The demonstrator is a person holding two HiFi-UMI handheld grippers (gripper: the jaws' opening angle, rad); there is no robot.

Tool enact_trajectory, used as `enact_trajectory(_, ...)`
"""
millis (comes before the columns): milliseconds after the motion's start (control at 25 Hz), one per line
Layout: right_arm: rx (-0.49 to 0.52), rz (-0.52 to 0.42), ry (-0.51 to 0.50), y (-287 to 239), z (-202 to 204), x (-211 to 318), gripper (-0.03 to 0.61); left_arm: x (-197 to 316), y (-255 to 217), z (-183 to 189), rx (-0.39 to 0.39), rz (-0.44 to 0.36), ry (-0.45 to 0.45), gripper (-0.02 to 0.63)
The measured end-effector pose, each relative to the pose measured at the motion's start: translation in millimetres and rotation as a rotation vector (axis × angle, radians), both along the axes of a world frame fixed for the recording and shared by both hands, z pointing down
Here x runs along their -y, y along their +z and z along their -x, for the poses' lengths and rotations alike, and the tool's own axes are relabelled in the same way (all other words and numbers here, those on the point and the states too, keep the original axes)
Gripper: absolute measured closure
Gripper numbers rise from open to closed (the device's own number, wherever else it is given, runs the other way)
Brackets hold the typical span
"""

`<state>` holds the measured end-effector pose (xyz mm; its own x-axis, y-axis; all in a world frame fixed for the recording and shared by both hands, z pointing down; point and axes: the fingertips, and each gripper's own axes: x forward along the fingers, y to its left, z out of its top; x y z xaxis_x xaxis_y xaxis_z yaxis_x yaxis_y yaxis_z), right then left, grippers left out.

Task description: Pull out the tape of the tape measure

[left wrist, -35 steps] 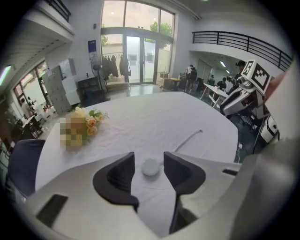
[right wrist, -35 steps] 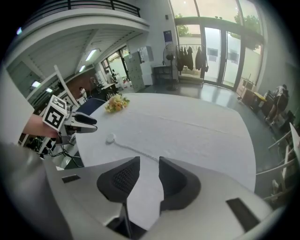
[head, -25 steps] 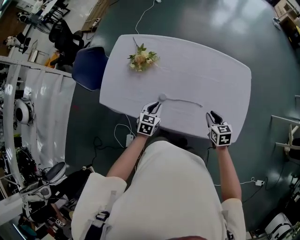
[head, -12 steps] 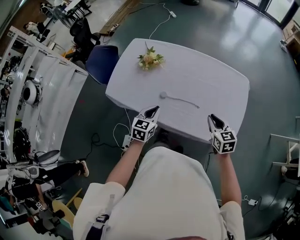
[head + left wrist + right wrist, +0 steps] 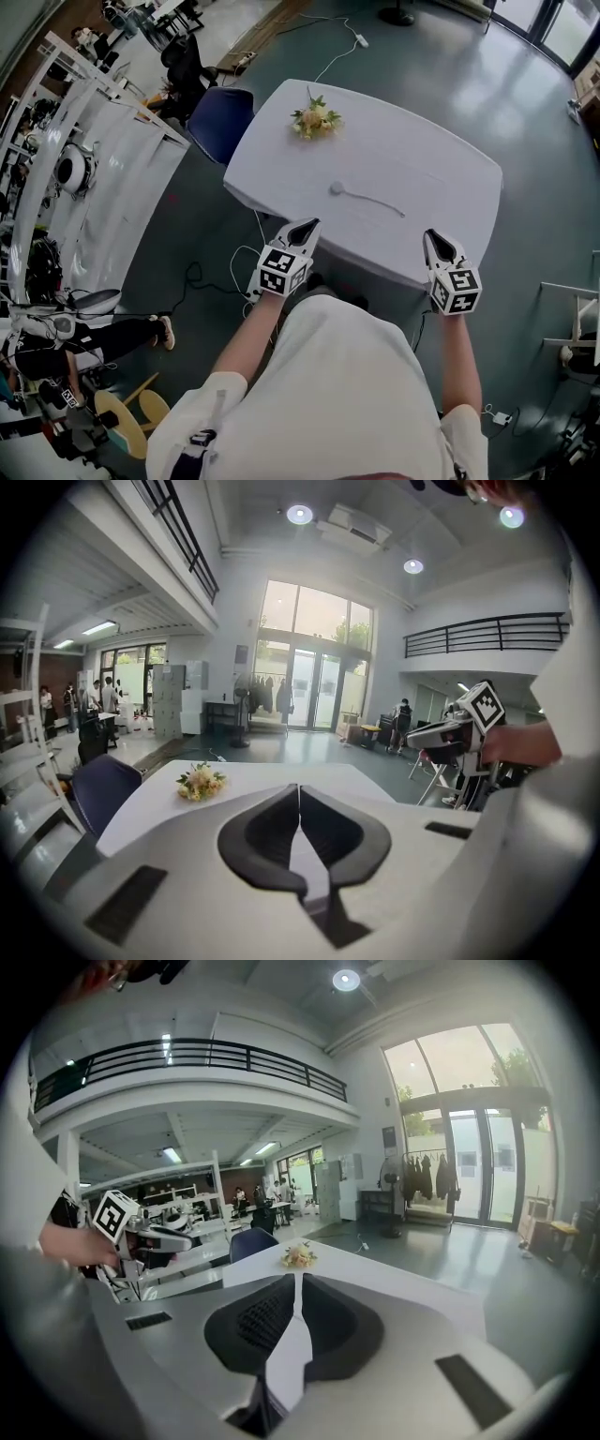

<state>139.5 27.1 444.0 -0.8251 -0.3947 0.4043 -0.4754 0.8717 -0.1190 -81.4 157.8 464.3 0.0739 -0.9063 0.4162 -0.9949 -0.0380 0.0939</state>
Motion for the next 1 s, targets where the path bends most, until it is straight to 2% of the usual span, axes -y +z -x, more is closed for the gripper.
enact_trajectory(200,0.022,-0.042,0.055,-19,6,-5,0.531,-7,-6,15,0.002,-0.020,0.037,0.603)
enact_trajectory(600,0.022,-0.168,0.105,-59,22,-31,0.532,-6,-54,29,0.023,-0.107,0.207,0.604)
enact_trajectory(1000,0.024,-0.193,0.147,-75,30,-35,0.537,1,-66,47,0.030,-0.128,0.248,0.604)
